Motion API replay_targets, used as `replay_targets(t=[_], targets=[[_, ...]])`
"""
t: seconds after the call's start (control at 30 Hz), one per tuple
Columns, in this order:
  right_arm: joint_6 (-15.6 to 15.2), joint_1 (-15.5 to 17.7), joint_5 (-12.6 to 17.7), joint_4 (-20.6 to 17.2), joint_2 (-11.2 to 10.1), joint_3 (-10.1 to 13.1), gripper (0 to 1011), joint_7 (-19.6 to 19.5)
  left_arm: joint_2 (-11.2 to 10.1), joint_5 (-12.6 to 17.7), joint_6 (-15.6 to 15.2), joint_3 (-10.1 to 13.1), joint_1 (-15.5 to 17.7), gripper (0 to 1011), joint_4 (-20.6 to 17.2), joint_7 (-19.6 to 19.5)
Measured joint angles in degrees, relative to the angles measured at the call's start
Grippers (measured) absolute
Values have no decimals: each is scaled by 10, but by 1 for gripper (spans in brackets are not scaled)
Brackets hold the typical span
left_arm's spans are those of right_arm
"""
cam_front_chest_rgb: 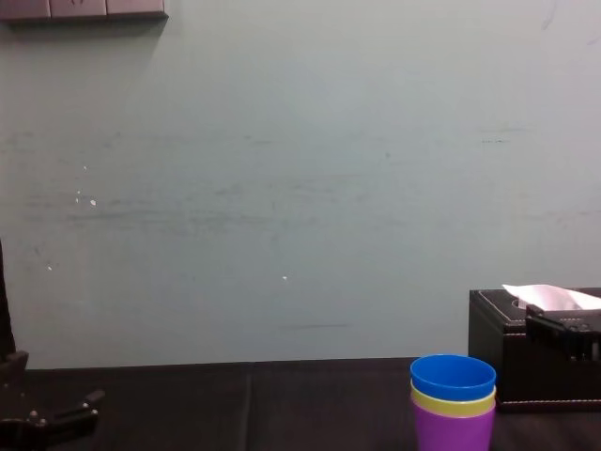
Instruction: Stack the three plastic cups sequentially using one hand.
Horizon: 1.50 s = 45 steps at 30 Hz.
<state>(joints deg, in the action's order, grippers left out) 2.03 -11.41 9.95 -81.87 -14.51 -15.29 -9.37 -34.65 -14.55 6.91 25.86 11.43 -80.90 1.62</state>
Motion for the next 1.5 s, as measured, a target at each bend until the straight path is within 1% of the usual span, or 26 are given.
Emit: replay_targets(t=[1.5], targets=[[1,0,2,-1,-1,0,1002,1,0,0,0,0,0,1011,0,0]])
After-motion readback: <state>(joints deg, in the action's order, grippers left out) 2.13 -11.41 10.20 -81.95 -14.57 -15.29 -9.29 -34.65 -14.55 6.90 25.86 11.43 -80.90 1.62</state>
